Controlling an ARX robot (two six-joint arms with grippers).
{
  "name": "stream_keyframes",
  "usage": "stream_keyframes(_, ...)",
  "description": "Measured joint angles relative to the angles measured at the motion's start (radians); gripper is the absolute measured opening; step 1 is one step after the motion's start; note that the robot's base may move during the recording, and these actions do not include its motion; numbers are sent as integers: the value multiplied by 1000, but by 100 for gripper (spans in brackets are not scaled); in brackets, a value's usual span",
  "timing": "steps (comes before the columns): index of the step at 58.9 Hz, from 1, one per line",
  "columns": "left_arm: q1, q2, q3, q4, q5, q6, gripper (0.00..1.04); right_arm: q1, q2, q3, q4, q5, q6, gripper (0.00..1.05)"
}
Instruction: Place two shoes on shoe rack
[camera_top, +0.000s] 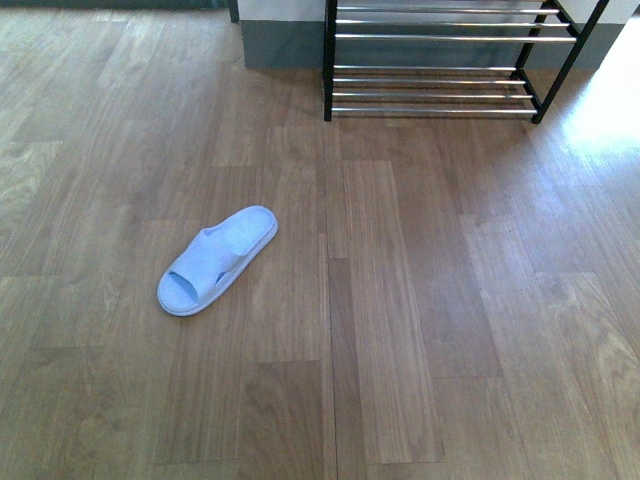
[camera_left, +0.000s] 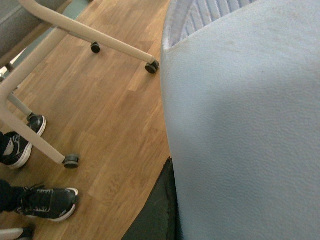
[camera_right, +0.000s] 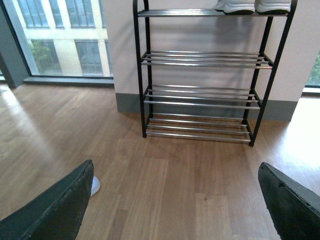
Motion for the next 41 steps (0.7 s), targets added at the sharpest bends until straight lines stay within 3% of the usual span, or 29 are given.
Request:
stream_keyframes(38,2,2,0,0,-1,3,2,0,2,0,0,-6,0,95)
stream_keyframes(41,2,2,0,0,-1,3,2,-12,28,20,-71,-66,-30,95)
